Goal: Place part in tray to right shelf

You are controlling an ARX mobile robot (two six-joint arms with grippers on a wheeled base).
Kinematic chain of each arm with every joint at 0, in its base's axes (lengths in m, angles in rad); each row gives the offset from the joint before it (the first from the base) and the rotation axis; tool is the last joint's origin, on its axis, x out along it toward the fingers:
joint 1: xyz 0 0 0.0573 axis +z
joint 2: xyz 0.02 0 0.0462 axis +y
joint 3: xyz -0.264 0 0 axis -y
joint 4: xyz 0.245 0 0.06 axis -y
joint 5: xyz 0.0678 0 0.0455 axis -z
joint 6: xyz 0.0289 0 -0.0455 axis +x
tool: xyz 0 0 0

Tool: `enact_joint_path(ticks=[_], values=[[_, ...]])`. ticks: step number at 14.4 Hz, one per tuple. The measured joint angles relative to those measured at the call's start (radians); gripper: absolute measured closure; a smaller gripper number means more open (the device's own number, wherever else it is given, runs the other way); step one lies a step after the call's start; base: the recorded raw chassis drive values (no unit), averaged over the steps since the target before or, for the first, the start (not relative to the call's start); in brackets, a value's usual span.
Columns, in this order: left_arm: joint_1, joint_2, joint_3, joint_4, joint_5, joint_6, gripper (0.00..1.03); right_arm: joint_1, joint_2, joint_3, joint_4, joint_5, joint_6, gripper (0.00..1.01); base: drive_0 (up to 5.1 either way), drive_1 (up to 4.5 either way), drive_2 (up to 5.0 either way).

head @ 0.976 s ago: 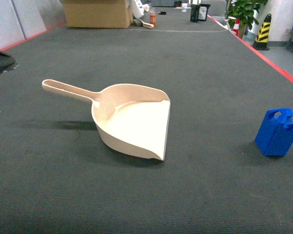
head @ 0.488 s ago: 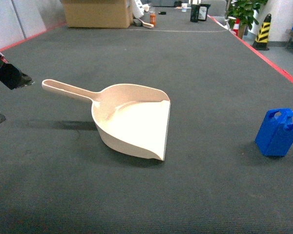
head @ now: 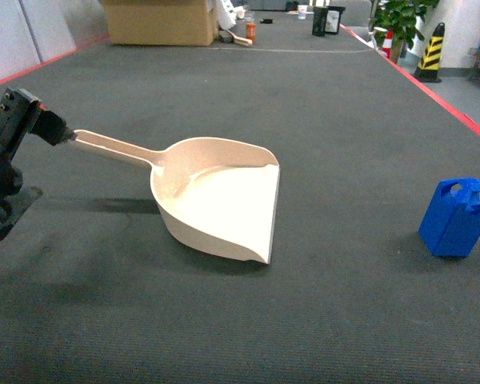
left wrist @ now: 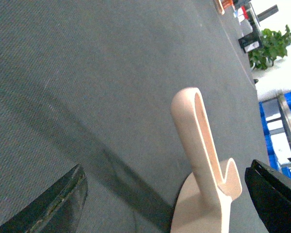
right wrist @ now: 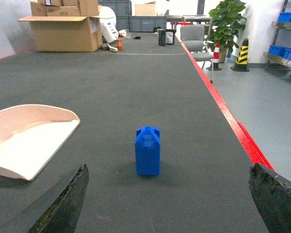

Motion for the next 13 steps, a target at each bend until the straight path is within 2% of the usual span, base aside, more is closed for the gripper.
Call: enact_joint_path(ticks=[4,8,9,13], values=[[-0.013,0.141,0.183,-0.019,0.027,-0.097,0.05,0.000,0.000,0.000,0.000,0.000,0.000,0.03,0.0,0.00,0.0],[-0.027,0.276,0.392,-0.076,0.043,-0.150,0.05,0.000,0.000,0.000,0.000,0.000,0.000,0.03,0.0,0.00,0.0],[-0.029,0.304,0.432,-0.094,0.052,-0.160,0.09,0.000,0.000,0.000,0.000,0.000,0.000,0.03,0.0,0.00,0.0],[-0.039,0.361,0.494,-0.101,0.068,-0.201,0.61,0.000,0.000,0.000,0.000,0.000,0.000,0.03,0.0,0.00,0.0]])
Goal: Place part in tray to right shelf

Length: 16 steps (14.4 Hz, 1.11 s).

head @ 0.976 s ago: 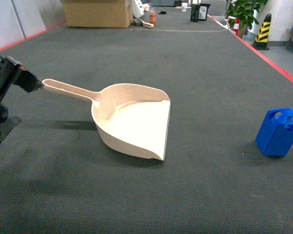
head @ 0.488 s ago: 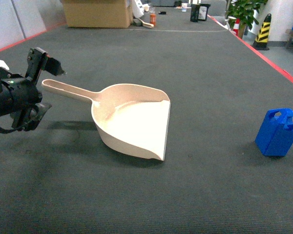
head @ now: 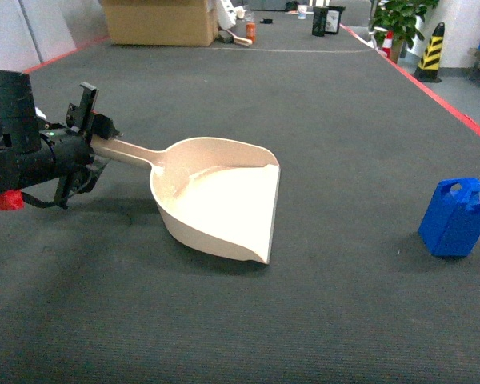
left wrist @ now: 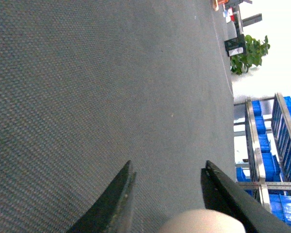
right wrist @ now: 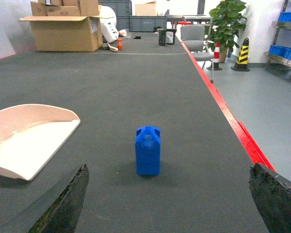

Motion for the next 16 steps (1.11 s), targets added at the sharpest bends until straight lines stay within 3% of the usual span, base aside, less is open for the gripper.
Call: enact_joint_path(ticks=[1,2,7,10,13,16], values=[[-0.008,0.003,0.005,0.010,0.000,-0.007,0.75,0.000,0.000,0.000,0.000,0.000,0.000,0.03,0.0,0.00,0.0],[-0.013,0.004,0.009,0.031,0.009,-0.057,0.86,0.000,0.000,0.000,0.000,0.000,0.000,0.03,0.0,0.00,0.0],[-0.029,-0.171,-0.159,0.219,0.023,-0.052,0.87,0.000,0.000,0.000,0.000,0.000,0.000,0.03,0.0,0.00,0.0],[-0.116,-0.330,-0.285,0.380,0.051,-0.090,0.87,0.000,0.000,0.000,0.000,0.000,0.000,0.03,0.0,0.00,0.0],[-0.217,-0.342,-0.307,0.425,0.050,-0.210,0.88,0.000,0.000,0.000,0.000,0.000,0.000,0.03,0.0,0.00,0.0],[-0.214,-0.262,-0.313,0.435,0.016,-0.320,0.88,0.000,0.000,0.000,0.000,0.000,0.000,0.03,0.0,0.00,0.0]])
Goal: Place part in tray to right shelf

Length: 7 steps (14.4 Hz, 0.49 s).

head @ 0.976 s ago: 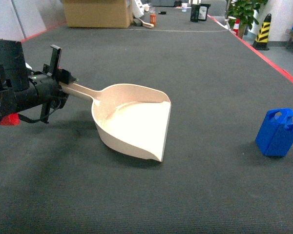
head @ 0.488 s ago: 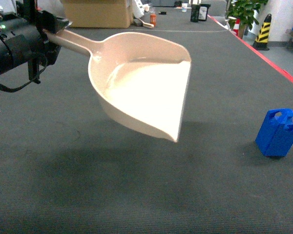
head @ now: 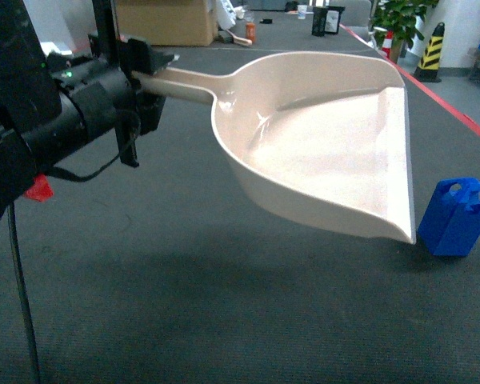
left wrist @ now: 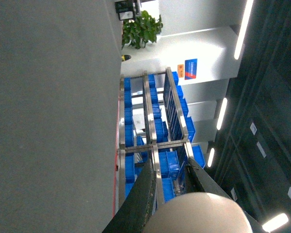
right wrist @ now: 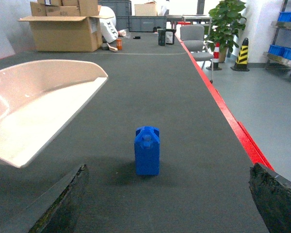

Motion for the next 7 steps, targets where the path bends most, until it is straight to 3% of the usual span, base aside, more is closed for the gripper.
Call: enact_joint_path(ticks=[2,5,6,7], values=[[0.035,0.033,-0.020,0.009,-0.007,-0.057,0.88,0.000,0.000,0.000,0.000,0.000,0.000,0.03,0.0,0.00,0.0],[0.041,0.030,-0.021,-0.024,-0.016,-0.071,0.88,0.000,0.000,0.000,0.000,0.000,0.000,0.03,0.0,0.00,0.0],[0.038,0.029,-0.021,-0.017,-0.016,-0.071,0.88,0.010,0.083,0.051,-0.161,0.064,-0.033,0.03,0.0,0.00,0.0],[0.035,0.029,-0.021,-0.019,-0.013,-0.071,0.88,-0.034,0.219,0.076,-0.177,0.049,-0.061,0.03,0.0,0.00,0.0]])
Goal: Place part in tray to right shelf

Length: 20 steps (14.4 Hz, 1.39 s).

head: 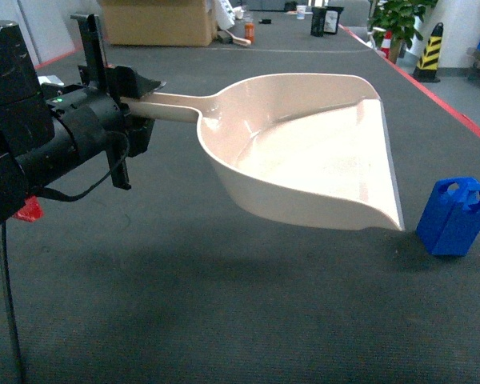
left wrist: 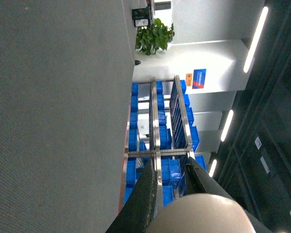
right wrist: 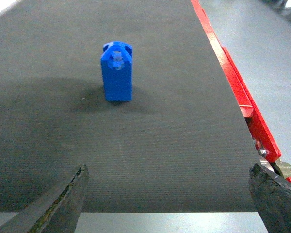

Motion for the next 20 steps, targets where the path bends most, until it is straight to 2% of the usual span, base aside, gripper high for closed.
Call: enact_joint_path(ticks=[2,3,4,5,6,8,10,13,15,17,18,20], values=[[-0.002,0.000,0.000,0.000,0.000,0.000,0.89,-0.118,0.302,0.007,0.281,-0.108,-0.045,0.03,0.0,0.00,0.0],[0.002,0.000,0.000,0.000,0.000,0.000,0.89,-0.136,0.524,0.048,0.440,-0.156,-0.053,0.03,0.0,0.00,0.0],[0.003,0.000,0.000,0.000,0.000,0.000,0.89,-0.122,0.712,0.116,0.551,-0.185,-0.052,0.03,0.0,0.00,0.0],[0.003,0.000,0.000,-0.001,0.000,0.000,0.89,-0.084,0.901,0.203,0.656,-0.179,-0.053,0.03,0.0,0.00,0.0],[0.003,0.000,0.000,0.000,0.000,0.000,0.89,-0.043,1.052,0.287,0.698,-0.164,-0.053,0.03,0.0,0.00,0.0],[0.003,0.000,0.000,0.000,0.000,0.000,0.89,0.014,1.273,0.435,0.696,-0.119,-0.051,0.03,0.0,0.00,0.0],[0.003,0.000,0.000,0.000,0.000,0.000,0.89,0.048,1.400,0.579,0.669,-0.087,-0.021,0.03,0.0,0.00,0.0],[0.003,0.000,0.000,0.000,0.000,0.000,0.89,0.077,1.550,0.737,0.607,-0.082,0.066,0.03,0.0,0.00,0.0],[0.003,0.000,0.000,0.000,0.000,0.000,0.89,0.094,1.627,0.822,0.580,-0.068,0.093,0.03,0.0,0.00,0.0],[0.003,0.000,0.000,0.000,0.000,0.000,0.89,0.100,1.700,0.864,0.563,-0.028,0.103,0.03,0.0,0.00,0.0],[0.003,0.000,0.000,0.000,0.000,0.000,0.89,0.105,1.726,0.864,0.567,0.001,0.104,0.15,0.0,0.00,0.0],[0.003,0.000,0.000,0.000,0.000,0.000,0.89,0.104,1.731,0.841,0.603,0.023,0.109,0.42,0.0,0.00,0.0]])
